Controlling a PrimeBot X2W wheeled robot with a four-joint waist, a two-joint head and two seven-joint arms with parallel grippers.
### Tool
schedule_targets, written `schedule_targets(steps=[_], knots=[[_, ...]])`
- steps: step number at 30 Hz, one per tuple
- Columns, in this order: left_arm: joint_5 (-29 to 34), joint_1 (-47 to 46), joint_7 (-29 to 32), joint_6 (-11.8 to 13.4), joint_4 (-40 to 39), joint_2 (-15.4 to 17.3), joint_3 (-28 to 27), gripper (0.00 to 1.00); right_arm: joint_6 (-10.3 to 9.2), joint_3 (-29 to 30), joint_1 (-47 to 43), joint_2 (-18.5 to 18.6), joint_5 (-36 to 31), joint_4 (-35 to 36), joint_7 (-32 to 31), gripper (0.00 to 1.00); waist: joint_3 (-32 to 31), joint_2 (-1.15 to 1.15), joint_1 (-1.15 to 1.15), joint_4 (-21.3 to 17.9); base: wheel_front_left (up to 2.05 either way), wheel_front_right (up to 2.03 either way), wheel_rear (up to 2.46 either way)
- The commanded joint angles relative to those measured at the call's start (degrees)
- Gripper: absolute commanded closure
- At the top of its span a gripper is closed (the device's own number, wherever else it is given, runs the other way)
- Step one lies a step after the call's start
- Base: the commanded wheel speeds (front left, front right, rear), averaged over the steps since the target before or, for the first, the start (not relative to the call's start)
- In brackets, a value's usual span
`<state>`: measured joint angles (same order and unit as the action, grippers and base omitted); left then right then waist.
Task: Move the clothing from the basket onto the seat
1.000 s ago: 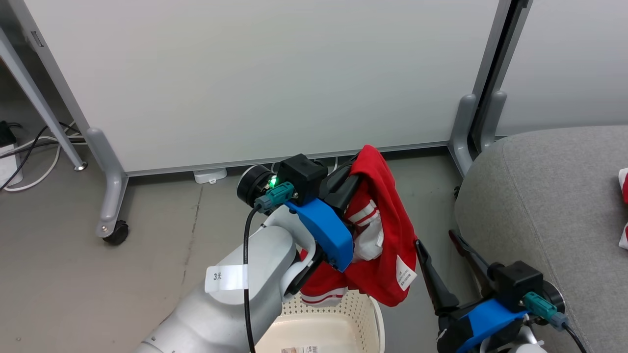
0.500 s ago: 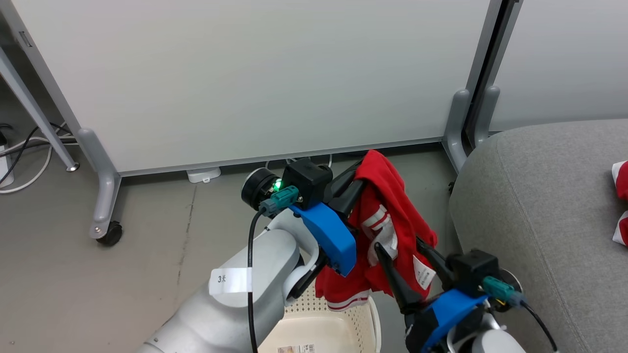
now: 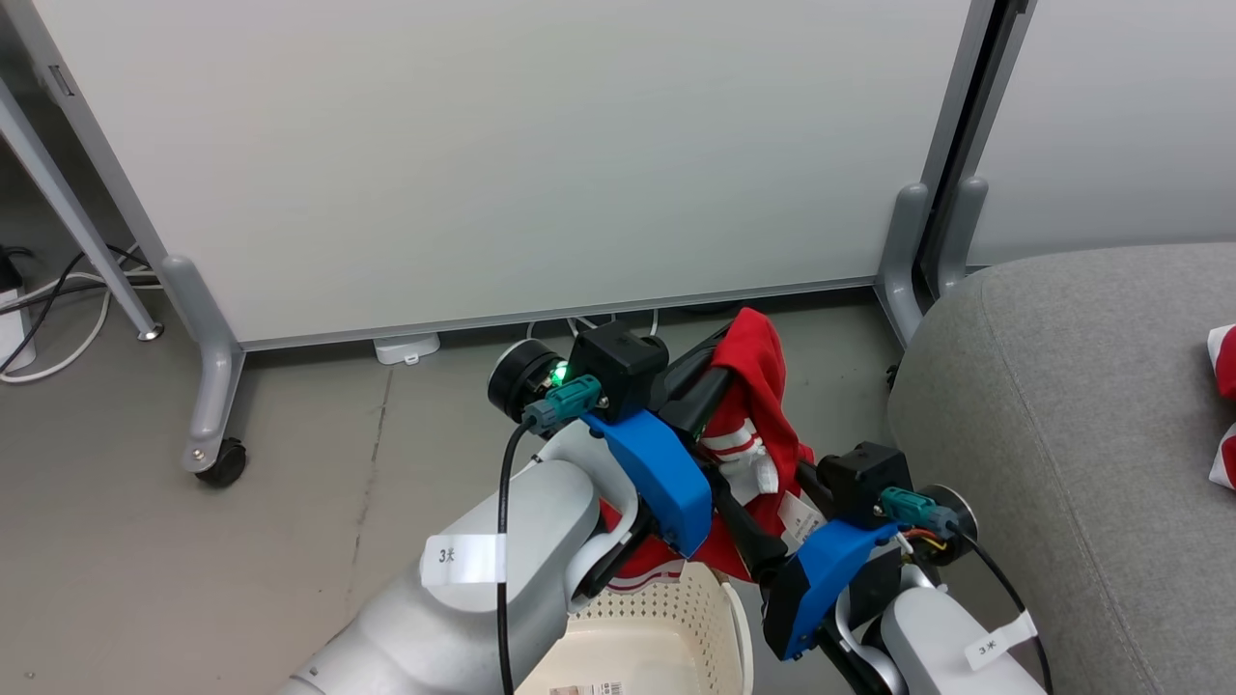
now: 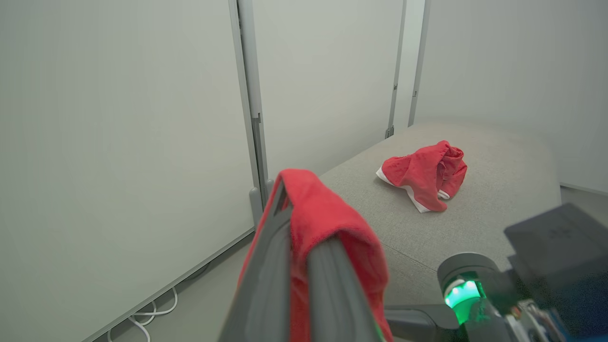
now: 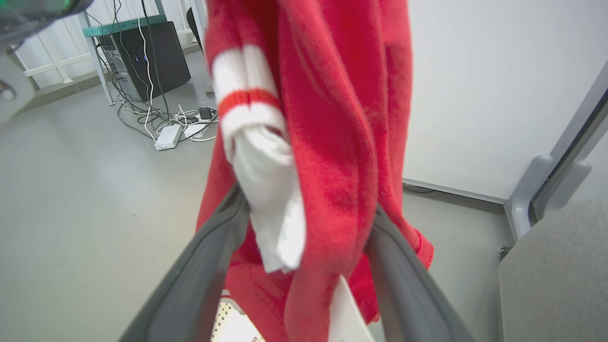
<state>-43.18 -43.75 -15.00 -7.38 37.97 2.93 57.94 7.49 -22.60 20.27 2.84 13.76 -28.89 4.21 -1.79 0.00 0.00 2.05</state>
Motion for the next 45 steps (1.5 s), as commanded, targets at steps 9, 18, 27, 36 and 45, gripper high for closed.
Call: schedule_targets(steps=[9, 18, 27, 36, 45], knots=[[-0.59, 0.11, -0.27, -0.14, -0.11, -0.06, 0.66, 1.00, 0.01, -2.39, 3.11, 0.09, 2.49, -5.23, 2.10, 1.00, -0.57, 0.00, 0.00, -0.09, 0.00, 0.00, 0.00], [-0.43, 0.31, -0.28, -0.14, 0.53, -0.06, 0.34, 1.00, 0.01, -3.24, 3.45, 0.09, 3.74, -6.98, 3.26, 1.00, -0.52, 0.00, 0.00, -0.94, 0.00, 0.00, 0.00], [-0.76, 0.50, -0.27, -0.14, 1.09, -0.06, 0.58, 1.00, 0.01, -3.46, 3.81, 0.09, 4.48, -7.82, 3.65, 1.00, -0.52, 0.00, 0.00, -1.83, 0.00, 0.00, 0.00], [0.32, 0.30, -0.27, -0.14, 1.87, -0.05, 0.86, 0.00, 0.02, -2.93, 4.33, 0.09, 4.49, -8.15, 4.15, 1.00, -0.22, 0.00, 0.00, -2.23, 0.00, 0.00, 0.00], [0.75, 2.18, -0.26, -0.14, 2.64, -0.03, -0.23, 0.00, 0.02, -1.66, 4.37, 0.09, 3.99, -8.25, 4.54, 1.00, 0.16, 0.00, 0.00, -2.32, 0.00, 0.00, 0.00]])
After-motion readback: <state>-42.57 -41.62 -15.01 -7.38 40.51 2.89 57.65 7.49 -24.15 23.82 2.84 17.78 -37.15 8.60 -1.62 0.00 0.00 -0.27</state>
